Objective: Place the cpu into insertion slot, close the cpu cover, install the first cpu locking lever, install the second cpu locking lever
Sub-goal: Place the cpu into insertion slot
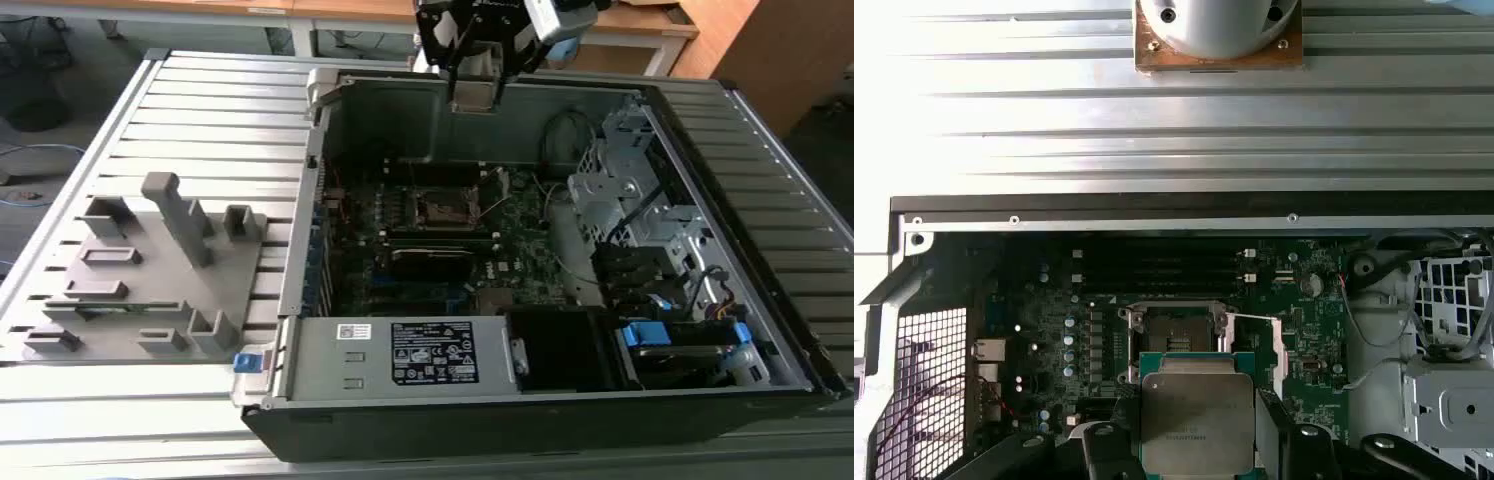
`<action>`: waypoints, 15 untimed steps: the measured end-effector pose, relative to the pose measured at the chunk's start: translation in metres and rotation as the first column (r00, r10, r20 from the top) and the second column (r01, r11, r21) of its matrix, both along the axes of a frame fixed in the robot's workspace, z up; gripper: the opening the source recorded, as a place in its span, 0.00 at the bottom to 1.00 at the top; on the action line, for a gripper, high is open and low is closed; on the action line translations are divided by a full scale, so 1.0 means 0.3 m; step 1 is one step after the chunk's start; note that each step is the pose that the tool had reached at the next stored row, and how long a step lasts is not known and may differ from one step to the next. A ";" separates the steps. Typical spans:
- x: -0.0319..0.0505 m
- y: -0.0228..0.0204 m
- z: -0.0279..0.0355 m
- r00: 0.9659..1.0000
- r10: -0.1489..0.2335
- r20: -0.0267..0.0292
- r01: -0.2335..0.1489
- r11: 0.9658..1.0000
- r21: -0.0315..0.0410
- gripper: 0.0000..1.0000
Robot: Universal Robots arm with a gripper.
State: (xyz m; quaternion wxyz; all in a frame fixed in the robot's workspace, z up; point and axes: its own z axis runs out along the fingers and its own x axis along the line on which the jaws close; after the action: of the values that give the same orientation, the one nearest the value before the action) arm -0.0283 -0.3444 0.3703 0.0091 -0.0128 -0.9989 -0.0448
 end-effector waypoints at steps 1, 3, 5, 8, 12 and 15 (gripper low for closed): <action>0.000 0.000 0.000 1.000 0.000 0.000 0.000 1.000 0.000 0.54; 0.000 0.000 0.000 1.000 0.000 0.000 0.000 1.000 0.000 0.54; 0.000 0.000 0.000 1.000 0.000 0.000 0.000 1.000 0.000 0.54; 0.000 0.000 0.000 1.000 0.000 0.000 0.000 1.000 0.000 0.54; 0.000 0.000 -0.006 1.000 0.000 0.000 0.000 1.000 0.000 0.54; -0.002 0.000 -0.015 1.000 0.000 0.001 0.000 1.000 0.000 0.54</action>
State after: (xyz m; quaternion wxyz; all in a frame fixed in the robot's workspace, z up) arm -0.0290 -0.3444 0.3659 0.0088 -0.0127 -0.9989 -0.0449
